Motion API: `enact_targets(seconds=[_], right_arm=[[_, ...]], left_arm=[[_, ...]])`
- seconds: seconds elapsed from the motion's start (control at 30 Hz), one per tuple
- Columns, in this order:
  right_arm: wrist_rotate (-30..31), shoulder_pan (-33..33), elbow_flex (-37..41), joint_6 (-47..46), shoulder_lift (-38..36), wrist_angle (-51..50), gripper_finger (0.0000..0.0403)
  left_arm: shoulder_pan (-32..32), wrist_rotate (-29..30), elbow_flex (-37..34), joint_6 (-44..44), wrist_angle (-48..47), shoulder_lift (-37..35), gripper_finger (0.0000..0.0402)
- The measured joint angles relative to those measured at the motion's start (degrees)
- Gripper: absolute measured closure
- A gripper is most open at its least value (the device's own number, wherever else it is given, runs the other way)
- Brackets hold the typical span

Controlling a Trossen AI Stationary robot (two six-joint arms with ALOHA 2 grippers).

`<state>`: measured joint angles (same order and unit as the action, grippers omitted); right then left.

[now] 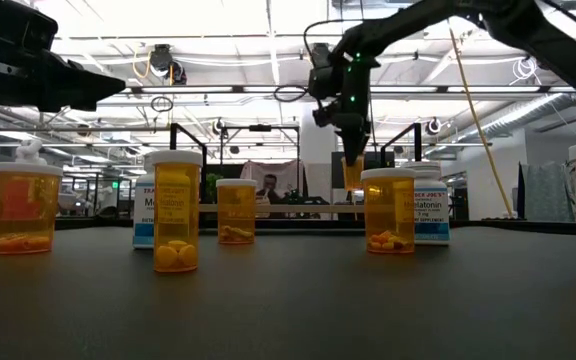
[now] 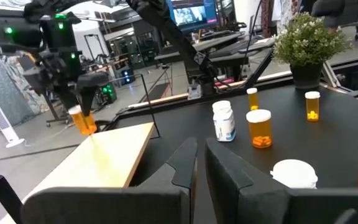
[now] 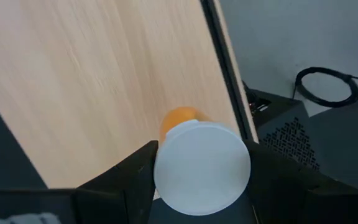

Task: Pick and place medicine bottles onto shelf by color
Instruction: Put the top right big orange pill bottle on the shelf

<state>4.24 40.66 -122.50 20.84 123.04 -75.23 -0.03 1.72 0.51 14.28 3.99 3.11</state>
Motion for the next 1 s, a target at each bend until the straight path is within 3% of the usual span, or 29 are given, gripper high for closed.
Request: enact_targets(seconds=[0.33,0.43,1.0], right_arm=[[-0.10,1.35,0.10,0.89,0.66,2.26,0.0190],[-2.57,1.74,0.20,0.80,0.66,2.83,0.0190],[-2.77,1.99,7.10,3.00,0.61,7.13,0.0190]], left_arm=[[0.00,-0.02,0.00,-1.96,0.02,0.00,0.0366],[0.00,-0.02,0.00,-2.45,0.02,0.00,0.0366],[0.00,-0.07,0.04,-2.80,0.02,0.00,0.0366]])
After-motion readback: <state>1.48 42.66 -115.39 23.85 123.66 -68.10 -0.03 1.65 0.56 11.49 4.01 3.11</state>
